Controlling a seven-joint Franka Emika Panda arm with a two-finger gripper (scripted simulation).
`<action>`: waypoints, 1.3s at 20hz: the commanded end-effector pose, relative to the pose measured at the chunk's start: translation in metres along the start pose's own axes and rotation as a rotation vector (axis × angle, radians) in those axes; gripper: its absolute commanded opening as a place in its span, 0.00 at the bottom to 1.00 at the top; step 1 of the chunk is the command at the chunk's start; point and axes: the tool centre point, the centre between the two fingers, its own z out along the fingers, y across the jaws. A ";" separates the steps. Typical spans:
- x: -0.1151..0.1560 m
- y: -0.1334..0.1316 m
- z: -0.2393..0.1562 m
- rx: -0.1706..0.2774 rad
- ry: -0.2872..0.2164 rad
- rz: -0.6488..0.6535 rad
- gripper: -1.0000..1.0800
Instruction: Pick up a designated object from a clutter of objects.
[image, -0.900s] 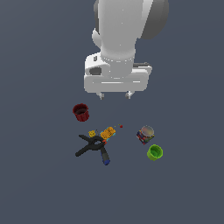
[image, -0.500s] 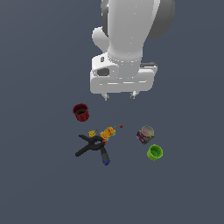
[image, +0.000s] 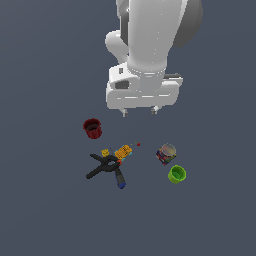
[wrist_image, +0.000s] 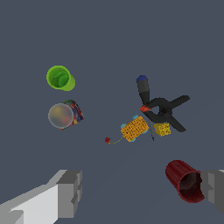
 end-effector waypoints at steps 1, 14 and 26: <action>0.001 0.000 0.007 0.002 0.000 0.022 0.96; 0.008 0.007 0.081 0.026 0.008 0.293 0.96; -0.002 0.017 0.174 0.042 0.014 0.652 0.96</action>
